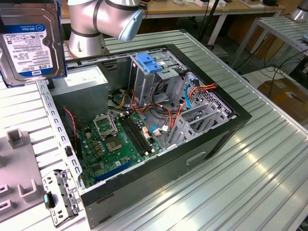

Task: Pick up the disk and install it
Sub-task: 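Pick up the disk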

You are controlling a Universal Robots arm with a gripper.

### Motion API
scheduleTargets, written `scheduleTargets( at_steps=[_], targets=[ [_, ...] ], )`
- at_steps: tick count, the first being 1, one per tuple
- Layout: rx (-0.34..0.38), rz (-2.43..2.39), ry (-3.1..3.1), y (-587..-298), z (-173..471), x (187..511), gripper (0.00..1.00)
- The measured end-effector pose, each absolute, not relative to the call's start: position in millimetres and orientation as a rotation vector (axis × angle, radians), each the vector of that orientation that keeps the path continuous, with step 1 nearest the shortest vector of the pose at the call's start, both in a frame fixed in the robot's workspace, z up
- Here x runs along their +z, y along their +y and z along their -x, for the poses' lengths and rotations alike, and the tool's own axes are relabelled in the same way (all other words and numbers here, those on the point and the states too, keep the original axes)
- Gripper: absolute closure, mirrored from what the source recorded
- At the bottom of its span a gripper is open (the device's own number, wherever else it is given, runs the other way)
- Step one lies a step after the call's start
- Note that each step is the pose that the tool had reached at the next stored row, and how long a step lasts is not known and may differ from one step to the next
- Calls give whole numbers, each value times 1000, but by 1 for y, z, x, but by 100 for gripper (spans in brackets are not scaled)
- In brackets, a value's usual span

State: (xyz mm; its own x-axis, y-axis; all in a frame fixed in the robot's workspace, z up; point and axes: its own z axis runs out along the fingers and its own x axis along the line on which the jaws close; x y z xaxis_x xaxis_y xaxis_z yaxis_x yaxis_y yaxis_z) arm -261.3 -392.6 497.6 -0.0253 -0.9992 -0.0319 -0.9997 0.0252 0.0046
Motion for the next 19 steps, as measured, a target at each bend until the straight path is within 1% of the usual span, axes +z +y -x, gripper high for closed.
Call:
scheduleTargets(
  at_steps=[12, 19],
  targets=[
    [40, 2180, 2235, -394, 235, 498, 63],
    [40, 2180, 2235, -394, 234, 498, 63]
  ],
)
